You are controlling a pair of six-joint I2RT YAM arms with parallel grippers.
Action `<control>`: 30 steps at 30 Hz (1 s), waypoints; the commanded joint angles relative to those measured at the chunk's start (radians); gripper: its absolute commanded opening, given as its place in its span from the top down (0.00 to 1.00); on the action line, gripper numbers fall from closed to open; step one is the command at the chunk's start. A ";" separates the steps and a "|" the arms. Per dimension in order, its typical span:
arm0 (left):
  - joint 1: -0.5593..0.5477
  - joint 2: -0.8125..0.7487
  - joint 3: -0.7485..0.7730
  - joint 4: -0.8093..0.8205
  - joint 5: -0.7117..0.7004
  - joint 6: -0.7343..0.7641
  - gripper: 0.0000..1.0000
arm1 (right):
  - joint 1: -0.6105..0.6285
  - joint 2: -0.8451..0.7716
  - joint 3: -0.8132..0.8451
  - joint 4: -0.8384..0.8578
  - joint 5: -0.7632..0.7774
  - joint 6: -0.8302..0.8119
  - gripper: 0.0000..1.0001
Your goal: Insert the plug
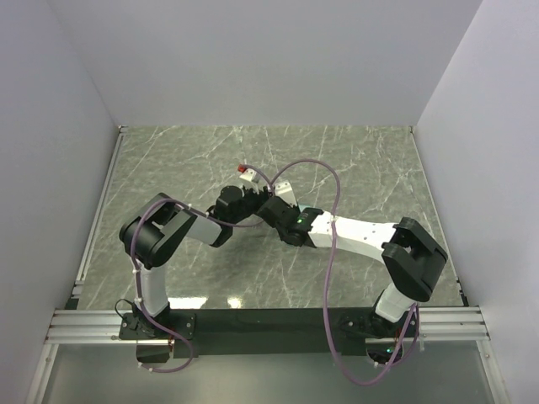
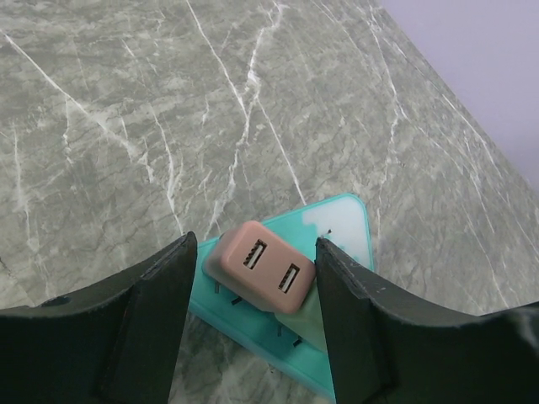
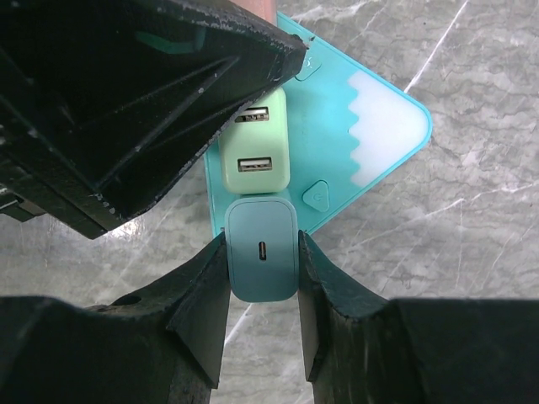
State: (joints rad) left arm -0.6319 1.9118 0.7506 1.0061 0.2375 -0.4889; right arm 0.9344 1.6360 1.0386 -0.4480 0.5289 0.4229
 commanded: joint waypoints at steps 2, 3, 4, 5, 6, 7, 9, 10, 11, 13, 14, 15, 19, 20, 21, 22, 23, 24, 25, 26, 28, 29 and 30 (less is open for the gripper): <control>-0.008 0.026 0.027 -0.012 -0.010 0.027 0.37 | -0.016 0.091 -0.087 -0.021 -0.107 0.057 1.00; -0.008 0.029 0.035 -0.015 -0.010 0.029 0.38 | -0.016 0.096 -0.089 -0.021 -0.112 0.062 1.00; -0.008 0.033 0.038 -0.018 -0.007 0.029 0.38 | -0.016 0.100 -0.091 -0.021 -0.118 0.069 1.00; -0.008 0.036 0.041 -0.023 -0.006 0.029 0.39 | -0.016 0.111 -0.092 -0.023 -0.124 0.074 1.00; -0.008 0.038 0.044 -0.021 -0.004 0.029 0.39 | -0.016 0.119 -0.097 -0.021 -0.127 0.077 1.00; -0.008 0.042 0.046 -0.021 -0.003 0.027 0.39 | -0.016 0.128 -0.100 -0.012 -0.133 0.085 1.00; -0.008 0.044 0.047 -0.024 -0.001 0.027 0.41 | -0.019 0.136 -0.112 -0.003 -0.158 0.096 1.00; -0.008 0.047 0.049 -0.024 -0.001 0.030 0.41 | -0.020 0.140 -0.118 0.012 -0.168 0.103 1.00; -0.008 0.046 0.050 -0.030 -0.001 0.032 0.41 | -0.019 0.150 -0.129 0.018 -0.182 0.108 1.00; -0.008 0.049 0.053 -0.032 -0.001 0.035 0.41 | -0.019 0.166 -0.135 0.026 -0.191 0.119 1.00; -0.008 0.050 0.053 -0.031 0.000 0.035 0.41 | -0.020 0.171 -0.141 0.026 -0.194 0.120 1.00; -0.008 0.050 0.052 -0.031 0.002 0.035 0.41 | -0.020 0.176 -0.143 0.029 -0.199 0.123 1.00; -0.008 0.049 0.053 -0.026 0.002 0.033 0.40 | -0.022 0.177 -0.152 0.040 -0.196 0.129 1.00; -0.008 0.046 0.053 -0.026 0.002 0.033 0.39 | -0.026 0.170 -0.149 0.038 -0.191 0.131 1.00; -0.008 0.041 0.050 -0.026 -0.001 0.033 0.39 | -0.028 0.168 -0.144 0.035 -0.179 0.132 1.00; -0.008 0.032 0.049 -0.027 -0.004 0.035 0.38 | -0.029 0.162 -0.140 0.028 -0.166 0.129 1.00; -0.008 0.026 0.046 -0.026 -0.009 0.033 0.36 | -0.031 0.153 -0.131 0.026 -0.158 0.128 1.00; -0.008 0.018 0.038 -0.024 -0.012 0.033 0.35 | -0.035 0.145 -0.126 0.025 -0.149 0.128 1.00; -0.008 0.003 0.035 -0.024 -0.021 0.032 0.34 | -0.040 0.137 -0.121 0.022 -0.142 0.125 1.00; -0.009 -0.006 0.030 -0.027 -0.024 0.033 0.33 | -0.043 0.121 -0.115 0.020 -0.124 0.126 1.00; -0.008 -0.029 0.026 -0.034 -0.035 0.035 0.31 | -0.052 0.093 -0.109 0.029 -0.112 0.119 1.00; -0.009 -0.036 0.027 -0.047 -0.044 0.036 0.30 | -0.054 0.084 -0.106 0.034 -0.104 0.116 1.00; -0.008 -0.043 0.033 -0.055 -0.050 0.039 0.29 | -0.058 0.076 -0.103 0.034 -0.093 0.116 0.99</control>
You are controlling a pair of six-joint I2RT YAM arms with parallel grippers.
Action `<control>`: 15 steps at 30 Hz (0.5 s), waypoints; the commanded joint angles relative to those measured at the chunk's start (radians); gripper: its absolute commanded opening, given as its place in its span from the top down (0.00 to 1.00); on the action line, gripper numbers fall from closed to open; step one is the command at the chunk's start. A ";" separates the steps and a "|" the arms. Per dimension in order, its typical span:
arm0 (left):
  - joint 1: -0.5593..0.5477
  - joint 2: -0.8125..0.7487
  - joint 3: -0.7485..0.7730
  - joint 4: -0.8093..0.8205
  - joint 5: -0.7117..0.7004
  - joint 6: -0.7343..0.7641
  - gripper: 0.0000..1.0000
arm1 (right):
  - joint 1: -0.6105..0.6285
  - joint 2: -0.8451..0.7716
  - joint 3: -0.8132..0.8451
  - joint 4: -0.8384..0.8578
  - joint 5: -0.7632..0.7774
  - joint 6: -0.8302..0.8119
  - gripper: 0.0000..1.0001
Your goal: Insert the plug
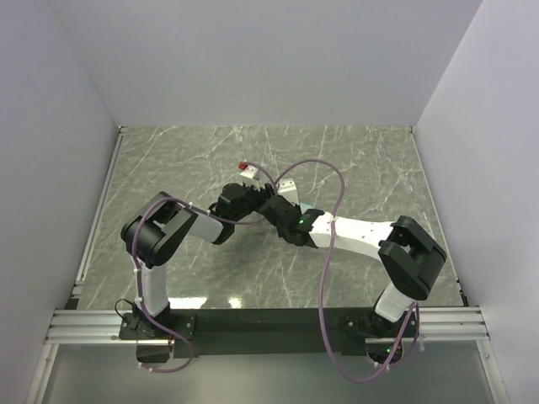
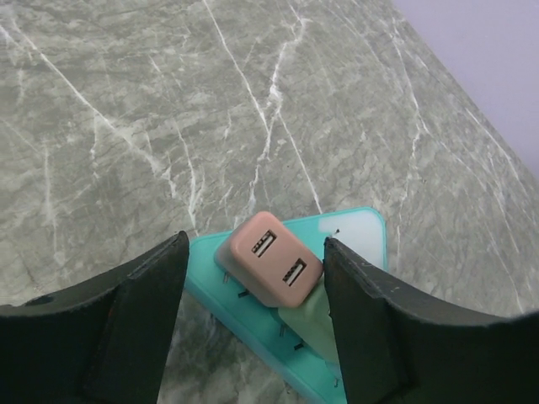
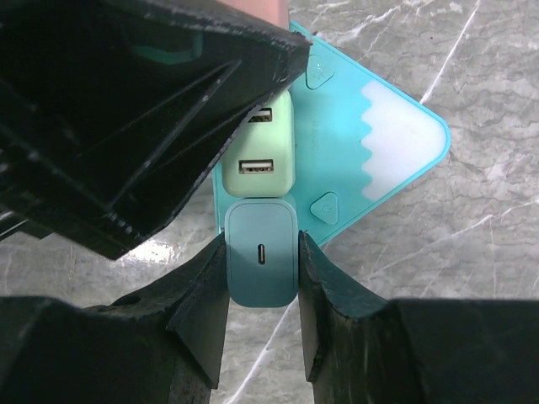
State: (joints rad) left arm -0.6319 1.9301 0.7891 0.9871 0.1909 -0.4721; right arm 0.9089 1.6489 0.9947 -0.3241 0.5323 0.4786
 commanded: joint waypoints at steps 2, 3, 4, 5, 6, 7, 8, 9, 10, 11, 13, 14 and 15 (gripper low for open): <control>-0.008 -0.083 -0.002 -0.050 -0.014 0.027 0.27 | -0.036 0.036 -0.048 -0.084 -0.081 0.055 0.95; -0.008 -0.092 -0.008 -0.054 -0.022 0.030 0.26 | -0.038 0.025 -0.047 -0.082 -0.065 0.054 0.93; -0.008 -0.114 -0.010 -0.056 -0.028 0.030 0.25 | -0.044 0.003 -0.045 -0.072 -0.061 0.046 0.87; -0.008 -0.123 -0.017 -0.059 -0.048 0.032 0.24 | -0.044 -0.007 -0.041 -0.064 -0.058 0.042 0.83; -0.008 -0.134 -0.019 -0.068 -0.060 0.033 0.24 | -0.045 -0.018 -0.041 -0.058 -0.055 0.037 0.80; -0.005 -0.157 -0.024 -0.074 -0.073 0.029 0.24 | -0.044 -0.040 -0.039 -0.046 -0.054 0.026 0.74; -0.006 -0.170 -0.033 -0.083 -0.091 0.030 0.23 | -0.045 -0.050 -0.034 -0.043 -0.051 0.023 0.70; -0.006 -0.186 -0.042 -0.088 -0.114 0.030 0.22 | -0.047 -0.061 -0.033 -0.040 -0.054 0.020 0.66; -0.006 -0.216 -0.050 -0.088 -0.126 0.030 0.21 | -0.045 -0.067 -0.030 -0.033 -0.055 0.009 0.59; -0.006 -0.233 -0.060 -0.088 -0.134 0.032 0.19 | -0.045 -0.083 -0.030 -0.029 -0.054 0.005 0.57; -0.005 -0.278 -0.083 -0.100 -0.154 0.033 0.17 | -0.045 -0.104 -0.034 -0.023 -0.052 -0.005 0.51; -0.005 -0.290 -0.091 -0.108 -0.162 0.033 0.17 | -0.047 -0.110 -0.034 -0.021 -0.049 -0.006 0.50; -0.005 -0.304 -0.094 -0.119 -0.171 0.032 0.17 | -0.045 -0.116 -0.036 -0.021 -0.043 -0.008 0.47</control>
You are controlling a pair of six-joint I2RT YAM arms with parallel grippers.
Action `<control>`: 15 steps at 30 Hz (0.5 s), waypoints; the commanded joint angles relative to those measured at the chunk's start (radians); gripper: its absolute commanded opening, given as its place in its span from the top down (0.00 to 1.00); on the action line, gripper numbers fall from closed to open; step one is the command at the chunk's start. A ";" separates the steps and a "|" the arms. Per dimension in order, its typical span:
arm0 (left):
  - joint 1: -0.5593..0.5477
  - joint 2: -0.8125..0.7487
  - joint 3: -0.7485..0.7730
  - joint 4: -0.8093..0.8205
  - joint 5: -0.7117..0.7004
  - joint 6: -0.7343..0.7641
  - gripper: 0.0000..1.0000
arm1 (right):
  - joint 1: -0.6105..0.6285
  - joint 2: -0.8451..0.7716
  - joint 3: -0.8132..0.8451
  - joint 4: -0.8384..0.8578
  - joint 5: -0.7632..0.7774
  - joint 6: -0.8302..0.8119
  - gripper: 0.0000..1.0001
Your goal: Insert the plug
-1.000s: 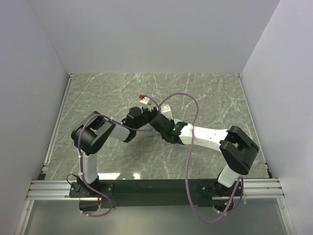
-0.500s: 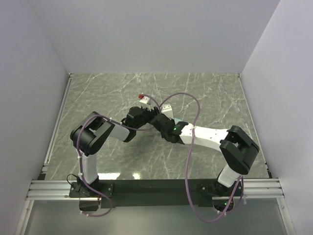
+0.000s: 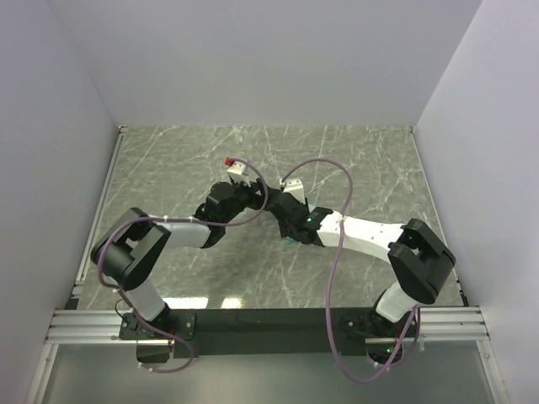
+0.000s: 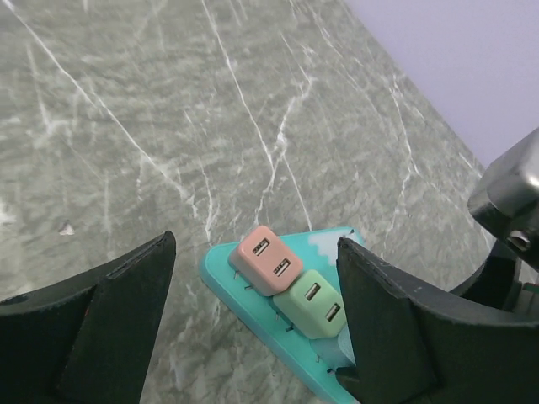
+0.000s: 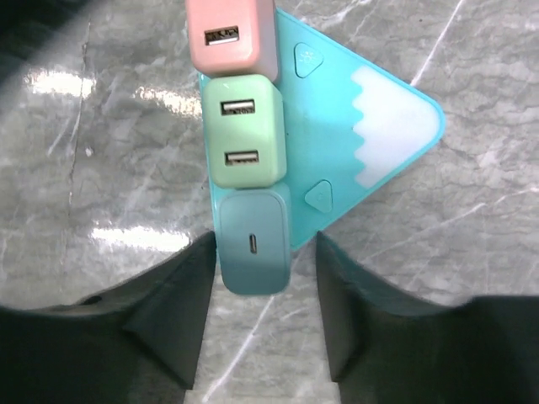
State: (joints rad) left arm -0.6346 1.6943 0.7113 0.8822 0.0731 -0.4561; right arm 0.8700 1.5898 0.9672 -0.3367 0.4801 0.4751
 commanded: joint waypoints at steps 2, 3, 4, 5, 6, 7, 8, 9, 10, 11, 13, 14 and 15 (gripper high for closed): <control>0.001 -0.113 -0.024 -0.067 -0.070 0.019 0.17 | -0.006 -0.077 -0.013 -0.009 0.009 -0.004 0.37; 0.006 -0.131 -0.041 -0.078 -0.109 0.019 0.16 | -0.006 -0.088 -0.018 -0.005 0.009 -0.006 0.32; 0.010 -0.171 -0.053 -0.087 -0.149 0.011 0.16 | -0.005 -0.115 -0.031 0.005 0.009 -0.012 0.18; 0.016 -0.191 -0.076 -0.112 -0.165 0.004 0.16 | -0.006 -0.132 -0.039 0.014 0.006 -0.015 0.16; 0.033 -0.214 -0.085 -0.126 -0.182 -0.010 0.16 | -0.008 -0.149 -0.048 0.024 0.008 -0.024 0.15; 0.042 -0.260 -0.096 -0.149 -0.205 -0.019 0.15 | -0.006 -0.186 -0.065 0.045 0.003 -0.032 0.13; 0.055 -0.281 -0.113 -0.169 -0.246 -0.027 0.14 | -0.005 -0.203 -0.074 0.056 0.002 -0.036 0.12; 0.078 -0.304 -0.119 -0.216 -0.272 -0.032 0.13 | -0.006 -0.221 -0.081 0.064 0.008 -0.044 0.12; 0.088 -0.347 -0.125 -0.239 -0.295 -0.039 0.13 | -0.011 -0.252 -0.094 0.085 0.014 -0.052 0.11; 0.098 -0.367 -0.133 -0.261 -0.338 -0.041 0.11 | -0.012 -0.267 -0.099 0.094 0.024 -0.053 0.11; 0.130 -0.421 -0.134 -0.339 -0.369 -0.046 0.10 | -0.031 -0.315 -0.113 0.131 0.049 -0.064 0.10; 0.139 -0.436 -0.139 -0.363 -0.381 -0.044 0.08 | -0.045 -0.332 -0.131 0.149 0.054 -0.067 0.10; 0.162 -0.452 -0.141 -0.400 -0.401 -0.050 0.07 | -0.060 -0.350 -0.142 0.171 0.036 -0.076 0.09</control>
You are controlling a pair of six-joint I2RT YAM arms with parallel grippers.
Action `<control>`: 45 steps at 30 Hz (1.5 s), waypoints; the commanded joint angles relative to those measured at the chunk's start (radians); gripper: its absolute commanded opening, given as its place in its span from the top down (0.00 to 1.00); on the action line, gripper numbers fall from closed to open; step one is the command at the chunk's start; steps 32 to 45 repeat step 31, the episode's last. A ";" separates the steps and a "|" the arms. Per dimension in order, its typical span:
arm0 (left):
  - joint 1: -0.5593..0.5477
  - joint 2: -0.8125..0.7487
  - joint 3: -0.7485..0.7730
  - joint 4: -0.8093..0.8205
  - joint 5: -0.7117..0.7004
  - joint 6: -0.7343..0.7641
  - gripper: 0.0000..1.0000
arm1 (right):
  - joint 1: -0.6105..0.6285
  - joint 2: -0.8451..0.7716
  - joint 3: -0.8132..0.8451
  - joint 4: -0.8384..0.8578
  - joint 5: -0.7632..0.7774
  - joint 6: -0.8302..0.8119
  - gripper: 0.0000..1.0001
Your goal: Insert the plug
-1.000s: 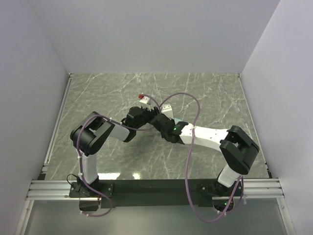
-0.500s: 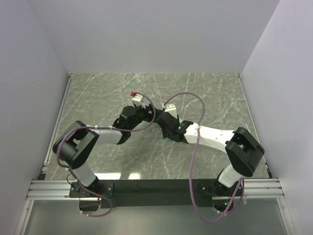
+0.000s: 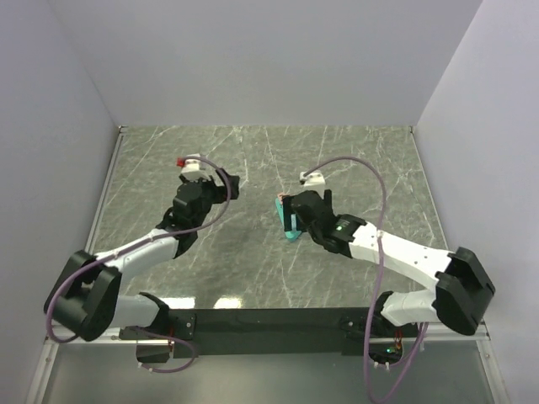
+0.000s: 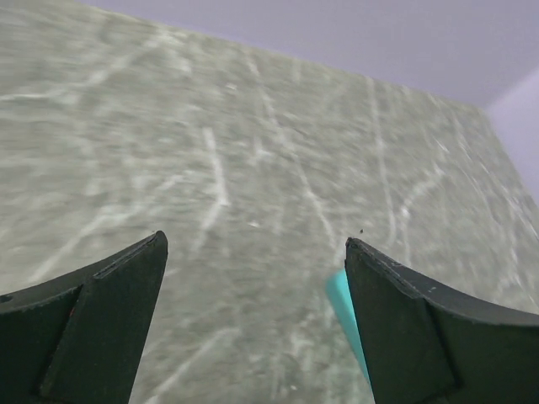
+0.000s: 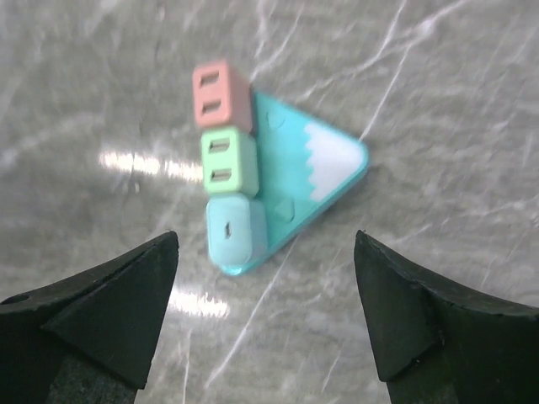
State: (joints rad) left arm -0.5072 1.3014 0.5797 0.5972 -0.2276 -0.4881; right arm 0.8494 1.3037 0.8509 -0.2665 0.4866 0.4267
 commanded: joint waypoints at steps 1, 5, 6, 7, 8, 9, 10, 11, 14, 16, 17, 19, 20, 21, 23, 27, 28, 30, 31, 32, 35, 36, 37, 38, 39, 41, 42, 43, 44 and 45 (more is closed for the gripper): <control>0.045 -0.082 -0.009 -0.143 -0.110 -0.020 0.07 | -0.080 -0.101 -0.047 0.137 0.018 -0.031 0.09; 0.084 -0.131 0.002 -0.249 -0.162 -0.021 0.03 | -0.183 -0.196 -0.113 0.234 -0.035 -0.045 0.09; 0.093 -0.154 -0.001 -0.263 -0.177 -0.023 0.02 | -0.206 -0.213 -0.125 0.251 -0.043 -0.048 0.09; 0.096 -0.168 -0.003 -0.283 -0.182 -0.023 0.02 | -0.225 -0.242 -0.151 0.265 -0.040 -0.048 0.09; 0.101 -0.181 -0.009 -0.293 -0.188 -0.023 0.01 | -0.271 -0.257 -0.162 0.292 -0.045 -0.046 0.09; 0.102 -0.209 -0.011 -0.304 -0.196 -0.024 0.01 | -0.288 -0.270 -0.173 0.300 -0.051 -0.040 0.09; 0.104 -0.221 -0.009 -0.336 -0.214 -0.023 0.00 | -0.308 -0.294 -0.196 0.318 -0.060 -0.039 0.09; 0.104 -0.232 -0.001 -0.356 -0.223 -0.024 0.01 | -0.350 -0.305 -0.208 0.329 -0.068 -0.036 0.09; 0.105 -0.263 0.029 -0.442 -0.271 -0.024 0.01 | -0.400 -0.356 -0.257 0.363 -0.065 -0.002 0.09; 0.105 -0.281 0.037 -0.470 -0.311 -0.035 0.01 | -0.429 -0.395 -0.292 0.386 -0.060 0.010 0.09; 0.105 -0.286 0.037 -0.481 -0.315 -0.040 0.00 | -0.434 -0.408 -0.302 0.392 -0.053 0.012 0.09; 0.105 -0.306 0.031 -0.478 -0.315 -0.040 0.01 | -0.444 -0.428 -0.315 0.388 -0.045 0.012 0.09; 0.104 -0.310 0.029 -0.479 -0.326 -0.040 0.01 | -0.449 -0.432 -0.317 0.386 -0.034 0.012 0.09; 0.105 -0.321 0.031 -0.485 -0.331 -0.043 0.01 | -0.451 -0.442 -0.323 0.388 -0.028 0.011 0.09; 0.105 -0.324 0.035 -0.496 -0.345 -0.046 0.01 | -0.455 -0.446 -0.329 0.389 -0.017 0.010 0.09; 0.104 -0.346 0.022 -0.478 -0.334 -0.041 0.00 | -0.464 -0.454 -0.332 0.377 0.007 0.015 0.09; 0.104 -0.352 0.011 -0.461 -0.332 -0.040 0.01 | -0.467 -0.457 -0.332 0.375 0.009 0.017 0.09; 0.104 -0.370 0.003 -0.445 -0.337 -0.033 0.01 | -0.469 -0.472 -0.337 0.371 0.015 0.023 0.08; 0.104 -0.376 0.000 -0.442 -0.338 -0.030 0.01 | -0.469 -0.477 -0.339 0.369 0.017 0.023 0.09; 0.104 -0.376 0.000 -0.442 -0.338 -0.030 0.01 | -0.469 -0.477 -0.339 0.369 0.017 0.023 0.09; 0.104 -0.376 0.000 -0.442 -0.338 -0.030 0.01 | -0.469 -0.477 -0.339 0.369 0.017 0.023 0.09; 0.104 -0.376 0.000 -0.442 -0.338 -0.030 0.01 | -0.469 -0.477 -0.339 0.369 0.017 0.023 0.09; 0.104 -0.376 0.000 -0.442 -0.338 -0.030 0.01 | -0.469 -0.477 -0.339 0.369 0.017 0.023 0.09; 0.104 -0.376 0.000 -0.442 -0.338 -0.030 0.01 | -0.469 -0.477 -0.339 0.369 0.017 0.023 0.09; 0.104 -0.376 0.000 -0.442 -0.338 -0.030 0.01 | -0.469 -0.477 -0.339 0.369 0.017 0.023 0.09; 0.104 -0.376 0.000 -0.442 -0.338 -0.030 0.01 | -0.469 -0.477 -0.339 0.369 0.017 0.023 0.09; 0.104 -0.376 0.000 -0.442 -0.338 -0.030 0.01 | -0.469 -0.477 -0.339 0.369 0.017 0.023 0.09; 0.104 -0.376 0.000 -0.442 -0.338 -0.030 0.01 | -0.469 -0.477 -0.339 0.369 0.017 0.023 0.09; 0.104 -0.376 0.000 -0.442 -0.338 -0.030 0.01 | -0.469 -0.477 -0.339 0.369 0.017 0.023 0.09; 0.104 -0.376 0.000 -0.442 -0.338 -0.030 0.01 | -0.469 -0.477 -0.339 0.369 0.017 0.023 0.09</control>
